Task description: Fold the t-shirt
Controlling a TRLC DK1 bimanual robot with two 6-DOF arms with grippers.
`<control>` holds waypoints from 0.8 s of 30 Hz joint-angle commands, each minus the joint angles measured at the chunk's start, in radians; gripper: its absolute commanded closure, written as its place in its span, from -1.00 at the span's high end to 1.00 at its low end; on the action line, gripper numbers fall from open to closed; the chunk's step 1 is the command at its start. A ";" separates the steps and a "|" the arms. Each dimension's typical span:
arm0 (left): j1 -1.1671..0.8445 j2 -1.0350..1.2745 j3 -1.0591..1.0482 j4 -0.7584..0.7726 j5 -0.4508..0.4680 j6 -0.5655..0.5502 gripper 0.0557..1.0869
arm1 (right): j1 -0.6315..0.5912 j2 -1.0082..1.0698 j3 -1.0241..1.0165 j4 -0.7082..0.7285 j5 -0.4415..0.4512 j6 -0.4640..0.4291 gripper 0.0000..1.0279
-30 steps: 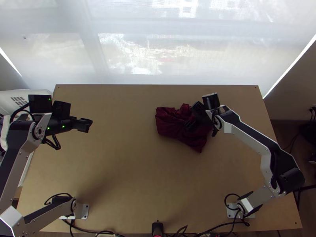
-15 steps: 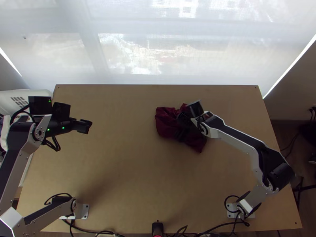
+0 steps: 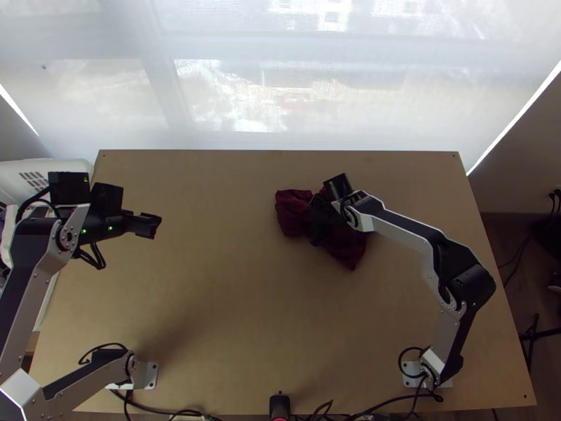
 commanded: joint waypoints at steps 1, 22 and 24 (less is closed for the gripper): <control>0.008 0.010 0.003 0.004 -0.001 0.007 0.90 | -0.063 0.036 0.018 -0.014 0.009 -0.032 -0.95; 0.005 0.053 0.034 0.019 -0.001 0.012 0.90 | -0.545 0.123 0.107 -0.014 0.009 -0.074 -0.95; 0.005 0.053 0.034 0.019 0.001 0.012 0.90 | -0.603 0.149 0.141 -0.014 0.010 -0.051 -0.95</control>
